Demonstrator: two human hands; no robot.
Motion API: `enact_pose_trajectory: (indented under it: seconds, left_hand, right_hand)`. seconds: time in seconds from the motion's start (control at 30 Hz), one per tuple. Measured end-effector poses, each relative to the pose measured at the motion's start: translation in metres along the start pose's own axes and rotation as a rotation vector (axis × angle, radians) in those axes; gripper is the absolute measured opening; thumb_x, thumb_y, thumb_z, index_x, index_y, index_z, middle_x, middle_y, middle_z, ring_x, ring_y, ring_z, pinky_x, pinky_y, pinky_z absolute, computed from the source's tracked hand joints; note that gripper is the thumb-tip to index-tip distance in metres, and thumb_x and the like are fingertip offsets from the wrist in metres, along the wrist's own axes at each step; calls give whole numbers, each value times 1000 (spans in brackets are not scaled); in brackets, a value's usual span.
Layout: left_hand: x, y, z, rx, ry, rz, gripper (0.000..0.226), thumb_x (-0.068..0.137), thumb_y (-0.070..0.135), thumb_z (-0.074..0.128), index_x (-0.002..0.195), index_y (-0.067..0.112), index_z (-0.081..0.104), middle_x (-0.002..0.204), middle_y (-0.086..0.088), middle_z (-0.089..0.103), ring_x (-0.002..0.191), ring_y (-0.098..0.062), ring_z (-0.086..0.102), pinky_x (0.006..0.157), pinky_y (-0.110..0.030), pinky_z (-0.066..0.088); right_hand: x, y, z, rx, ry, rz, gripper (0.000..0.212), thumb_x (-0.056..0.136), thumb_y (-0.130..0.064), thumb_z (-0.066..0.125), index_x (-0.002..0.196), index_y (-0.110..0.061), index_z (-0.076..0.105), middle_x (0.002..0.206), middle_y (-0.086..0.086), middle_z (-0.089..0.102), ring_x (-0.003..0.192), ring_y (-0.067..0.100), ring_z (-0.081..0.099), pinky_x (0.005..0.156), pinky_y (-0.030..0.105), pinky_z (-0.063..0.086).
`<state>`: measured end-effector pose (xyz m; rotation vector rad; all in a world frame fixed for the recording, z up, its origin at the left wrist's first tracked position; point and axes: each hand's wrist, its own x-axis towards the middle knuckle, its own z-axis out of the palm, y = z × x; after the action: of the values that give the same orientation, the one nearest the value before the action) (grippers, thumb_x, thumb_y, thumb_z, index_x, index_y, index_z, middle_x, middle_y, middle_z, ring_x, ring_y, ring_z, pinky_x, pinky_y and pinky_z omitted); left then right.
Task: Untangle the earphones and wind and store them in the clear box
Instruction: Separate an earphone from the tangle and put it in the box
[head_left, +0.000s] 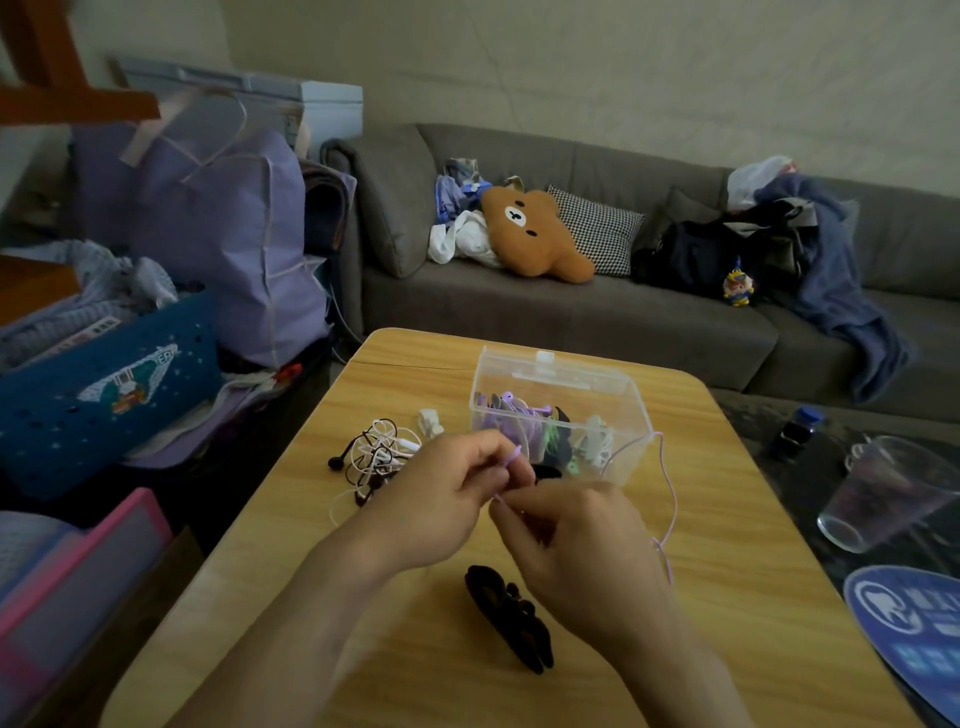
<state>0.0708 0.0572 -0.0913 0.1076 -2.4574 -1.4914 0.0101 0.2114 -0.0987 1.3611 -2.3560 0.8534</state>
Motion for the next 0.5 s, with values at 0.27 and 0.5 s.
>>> enact_pose_trajectory:
  seconds: [0.27,0.5]
  left_hand:
    - [-5,10,-6,-78,-213,-226,26,92,18,46,83,5,68,67,-2,55,66,-17,46,61,-27,38]
    - [-7,17,-14,-254,-134,-197,35,104,19,47,73,11,61,64,-1,47,56,-6,41,55,-12,36]
  right_hand:
    - [2,13,-23,258,198,140,14,73,-39,84,78,-28,77,63,-16,63,62,7,63,52,15,47]
    - [5,20,-25,293,135,298,13,84,-37,72,82,-49,67,76,-15,61,75,1,59,60,20,47]
